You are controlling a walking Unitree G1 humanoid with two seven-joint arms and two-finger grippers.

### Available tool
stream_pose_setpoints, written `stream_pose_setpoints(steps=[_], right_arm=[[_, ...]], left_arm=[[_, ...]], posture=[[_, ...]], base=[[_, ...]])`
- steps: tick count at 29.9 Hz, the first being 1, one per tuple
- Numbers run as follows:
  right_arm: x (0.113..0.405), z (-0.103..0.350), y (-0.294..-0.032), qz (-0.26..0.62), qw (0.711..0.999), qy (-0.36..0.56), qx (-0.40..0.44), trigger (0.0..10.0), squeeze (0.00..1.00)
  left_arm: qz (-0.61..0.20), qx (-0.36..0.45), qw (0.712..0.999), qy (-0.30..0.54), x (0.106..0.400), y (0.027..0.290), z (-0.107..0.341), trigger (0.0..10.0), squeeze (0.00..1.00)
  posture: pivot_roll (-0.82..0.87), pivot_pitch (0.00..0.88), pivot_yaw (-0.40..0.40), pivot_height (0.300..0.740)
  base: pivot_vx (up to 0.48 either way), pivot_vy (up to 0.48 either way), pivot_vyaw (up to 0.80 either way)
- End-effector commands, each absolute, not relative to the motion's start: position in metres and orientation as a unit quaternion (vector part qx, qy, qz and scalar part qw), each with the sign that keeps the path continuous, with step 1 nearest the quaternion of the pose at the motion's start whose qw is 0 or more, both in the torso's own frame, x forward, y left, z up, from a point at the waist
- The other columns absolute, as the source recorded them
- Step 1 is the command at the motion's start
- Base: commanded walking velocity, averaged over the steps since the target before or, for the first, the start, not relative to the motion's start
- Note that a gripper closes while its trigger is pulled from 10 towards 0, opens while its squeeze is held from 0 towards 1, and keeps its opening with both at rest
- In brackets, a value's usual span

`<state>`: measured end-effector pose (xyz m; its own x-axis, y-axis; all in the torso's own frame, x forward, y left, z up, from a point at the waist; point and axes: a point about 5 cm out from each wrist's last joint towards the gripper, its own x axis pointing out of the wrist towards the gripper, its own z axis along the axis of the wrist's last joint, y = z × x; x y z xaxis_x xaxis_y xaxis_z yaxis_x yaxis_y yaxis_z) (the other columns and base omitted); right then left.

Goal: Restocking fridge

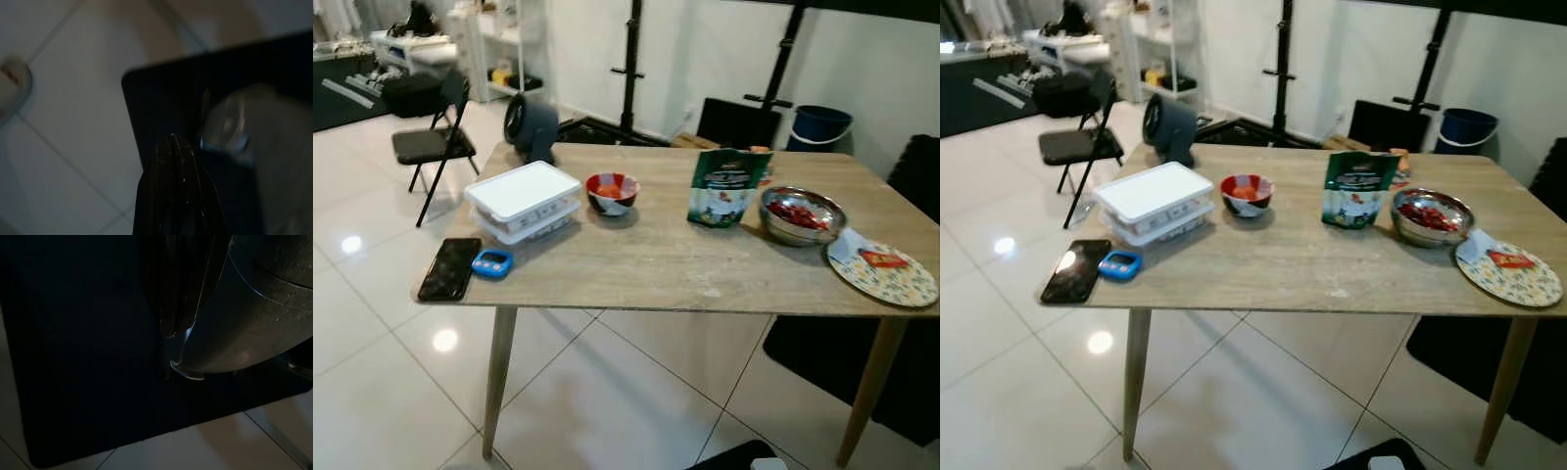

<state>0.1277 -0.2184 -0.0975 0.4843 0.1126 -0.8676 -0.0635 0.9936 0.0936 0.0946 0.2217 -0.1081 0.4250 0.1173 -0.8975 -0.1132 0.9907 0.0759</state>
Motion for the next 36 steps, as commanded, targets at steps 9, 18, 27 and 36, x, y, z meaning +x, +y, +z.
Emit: stream_pose_setpoints(steps=[9, 18, 27, 36], right_arm=[[0.131, -0.093, -0.239, 0.017, 0.863, 0.505, -0.006, 10.0, 0.00], [0.148, -0.089, -0.232, 0.024, 0.867, 0.498, -0.015, 10.0, 0.00], [0.164, -0.083, -0.228, 0.050, 0.873, 0.483, -0.035, 10.0, 0.00], [0.140, -0.092, -0.231, 0.057, 0.856, 0.512, -0.043, 10.0, 0.00]], left_arm=[[-0.007, 0.020, 0.844, 0.536, 0.103, 0.191, -0.111, 10.0, 0.00], [0.007, 0.012, 0.876, 0.481, 0.147, 0.194, -0.097, 10.0, 0.00], [0.030, 0.004, 0.861, 0.507, 0.127, 0.200, -0.103, 10.0, 0.00], [0.039, -0.010, 0.856, 0.515, 0.119, 0.198, -0.106, 10.0, 0.00]], posture=[[0.01, 0.028, -0.099, 0.740], [0.05, 0.000, -0.116, 0.740], [0.02, 0.000, -0.113, 0.740], [0.02, 0.000, -0.116, 0.740]], base=[[0.000, 0.000, 0.00], [0.000, 0.000, 0.00], [0.000, 0.000, 0.00], [0.000, 0.000, 0.00]])
